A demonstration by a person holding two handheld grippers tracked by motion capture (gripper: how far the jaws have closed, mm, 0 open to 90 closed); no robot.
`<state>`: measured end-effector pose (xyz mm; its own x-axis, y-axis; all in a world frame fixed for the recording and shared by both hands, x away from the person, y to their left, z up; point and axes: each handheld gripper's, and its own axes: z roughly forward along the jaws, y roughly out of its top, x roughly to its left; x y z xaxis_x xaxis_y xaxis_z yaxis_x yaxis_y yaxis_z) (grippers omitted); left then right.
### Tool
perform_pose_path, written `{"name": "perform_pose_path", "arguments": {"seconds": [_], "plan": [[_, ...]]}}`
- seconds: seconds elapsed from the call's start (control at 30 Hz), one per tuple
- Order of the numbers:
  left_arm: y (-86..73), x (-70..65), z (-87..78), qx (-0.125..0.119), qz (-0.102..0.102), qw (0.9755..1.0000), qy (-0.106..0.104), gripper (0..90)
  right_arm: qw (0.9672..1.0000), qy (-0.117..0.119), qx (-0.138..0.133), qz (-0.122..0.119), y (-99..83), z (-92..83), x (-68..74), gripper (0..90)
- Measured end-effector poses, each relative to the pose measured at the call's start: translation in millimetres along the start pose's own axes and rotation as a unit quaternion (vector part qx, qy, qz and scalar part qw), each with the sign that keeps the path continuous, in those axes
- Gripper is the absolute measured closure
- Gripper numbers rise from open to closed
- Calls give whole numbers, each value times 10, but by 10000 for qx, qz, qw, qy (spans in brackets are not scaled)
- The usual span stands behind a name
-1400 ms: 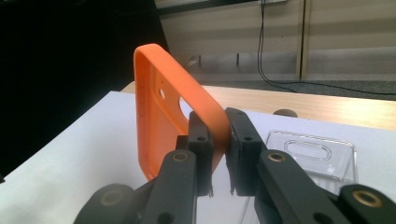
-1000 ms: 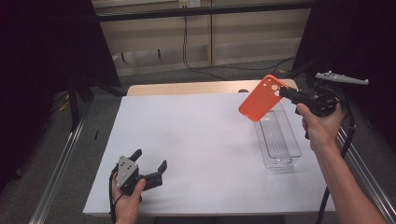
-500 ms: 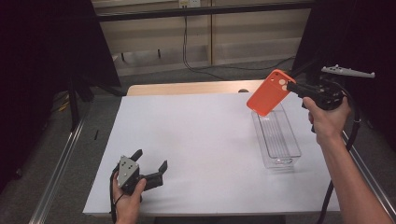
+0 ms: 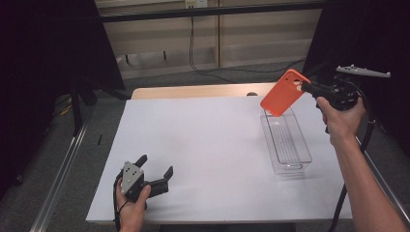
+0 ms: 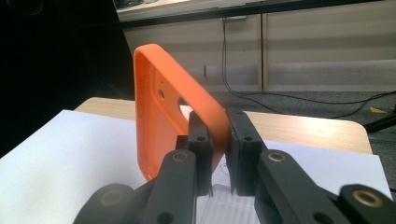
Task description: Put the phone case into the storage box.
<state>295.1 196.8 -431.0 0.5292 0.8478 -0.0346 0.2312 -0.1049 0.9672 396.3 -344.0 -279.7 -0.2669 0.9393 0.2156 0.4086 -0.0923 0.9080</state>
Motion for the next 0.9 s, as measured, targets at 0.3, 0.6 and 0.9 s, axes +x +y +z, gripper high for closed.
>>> {"name": "perform_pose_path", "arguments": {"seconds": [0.3,0.6,0.9], "plan": [[-3,6,1,31,1,10000,14,21,9999,-147,63,-21,12,63,-82,811],[-5,2,11,45,-19,10000,-2,21,9993,-256,192,-178,24,151,-148,810],[-9,0,11,54,-36,10000,-29,21,9984,-383,263,-324,98,239,-166,811]]}}
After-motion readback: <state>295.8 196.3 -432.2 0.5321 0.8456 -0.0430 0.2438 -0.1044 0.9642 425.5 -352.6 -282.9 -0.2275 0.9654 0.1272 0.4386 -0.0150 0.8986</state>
